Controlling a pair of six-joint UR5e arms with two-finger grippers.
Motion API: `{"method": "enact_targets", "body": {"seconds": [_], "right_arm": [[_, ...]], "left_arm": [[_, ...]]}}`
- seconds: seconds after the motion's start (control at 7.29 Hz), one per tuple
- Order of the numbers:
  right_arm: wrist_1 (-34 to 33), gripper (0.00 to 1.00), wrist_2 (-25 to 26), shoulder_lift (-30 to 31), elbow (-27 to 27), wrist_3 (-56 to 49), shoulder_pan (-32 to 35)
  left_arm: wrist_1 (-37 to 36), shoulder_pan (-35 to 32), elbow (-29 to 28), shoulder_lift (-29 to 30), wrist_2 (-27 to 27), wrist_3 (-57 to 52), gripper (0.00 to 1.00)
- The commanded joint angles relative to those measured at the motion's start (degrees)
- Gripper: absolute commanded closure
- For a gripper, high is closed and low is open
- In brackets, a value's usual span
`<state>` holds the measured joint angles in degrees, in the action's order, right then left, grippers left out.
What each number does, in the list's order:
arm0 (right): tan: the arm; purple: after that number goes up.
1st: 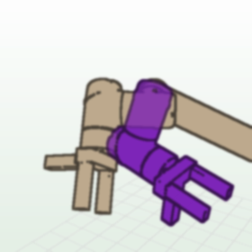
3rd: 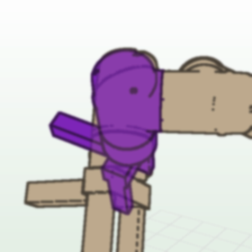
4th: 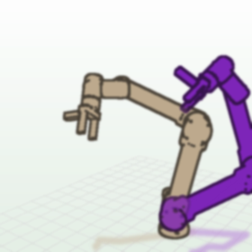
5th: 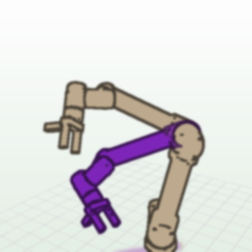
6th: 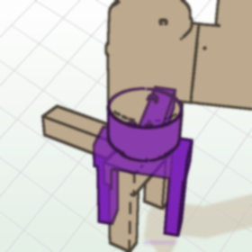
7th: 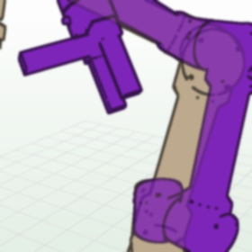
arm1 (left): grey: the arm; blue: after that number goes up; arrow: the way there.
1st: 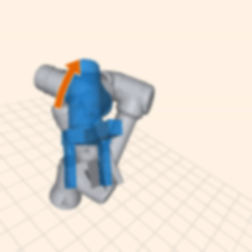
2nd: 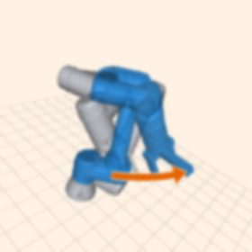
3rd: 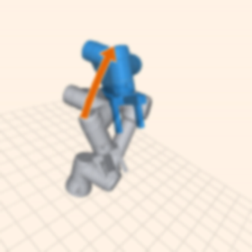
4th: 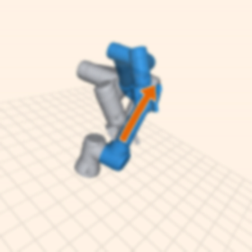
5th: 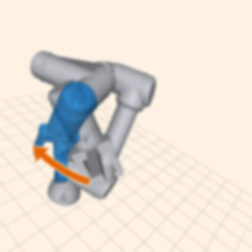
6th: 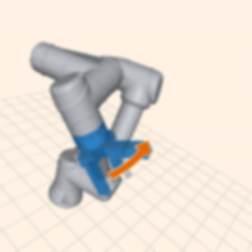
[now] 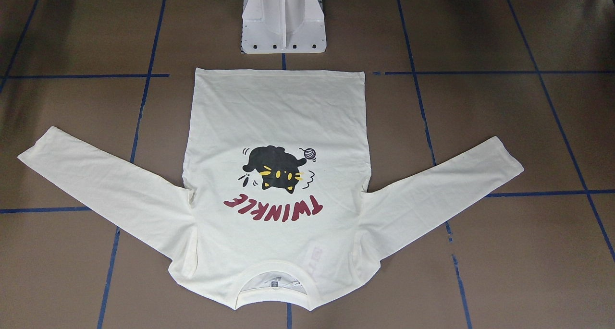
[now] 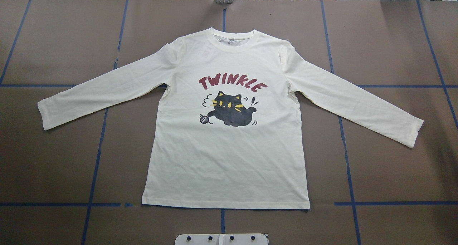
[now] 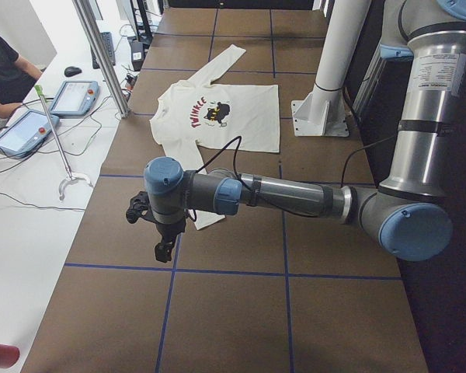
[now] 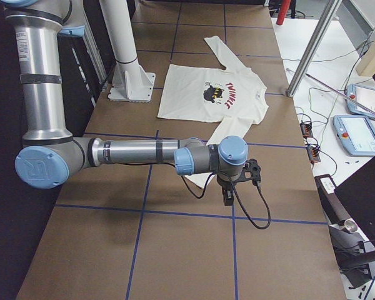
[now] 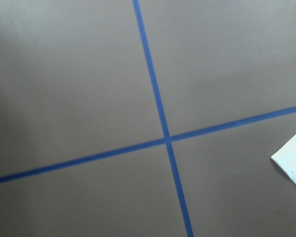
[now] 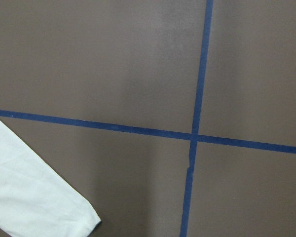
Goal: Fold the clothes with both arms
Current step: 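Move the right gripper toward the sleeve cuff farthest from the left arm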
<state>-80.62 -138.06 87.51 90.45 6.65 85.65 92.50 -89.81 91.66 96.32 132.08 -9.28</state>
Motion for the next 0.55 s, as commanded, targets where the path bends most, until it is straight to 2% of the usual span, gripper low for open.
{"method": "enact_targets", "body": {"seconds": [0.0,0.27,0.41], "right_arm": [[17.09,0.0,4.18,1.33,-0.28,25.76,-9.75],[28.54,0.0,4.47,8.0,-0.28,28.51,-14.79],[29.2,0.0,5.08,8.46,-0.1,28.51,-16.64]], "left_arm": [[3.91,0.34,0.01,0.53,0.1,-0.13,0.0],[6.29,0.68,-1.04,0.54,-0.07,0.22,0.0],[6.55,0.69,-1.13,0.02,0.1,0.14,0.0]]}}
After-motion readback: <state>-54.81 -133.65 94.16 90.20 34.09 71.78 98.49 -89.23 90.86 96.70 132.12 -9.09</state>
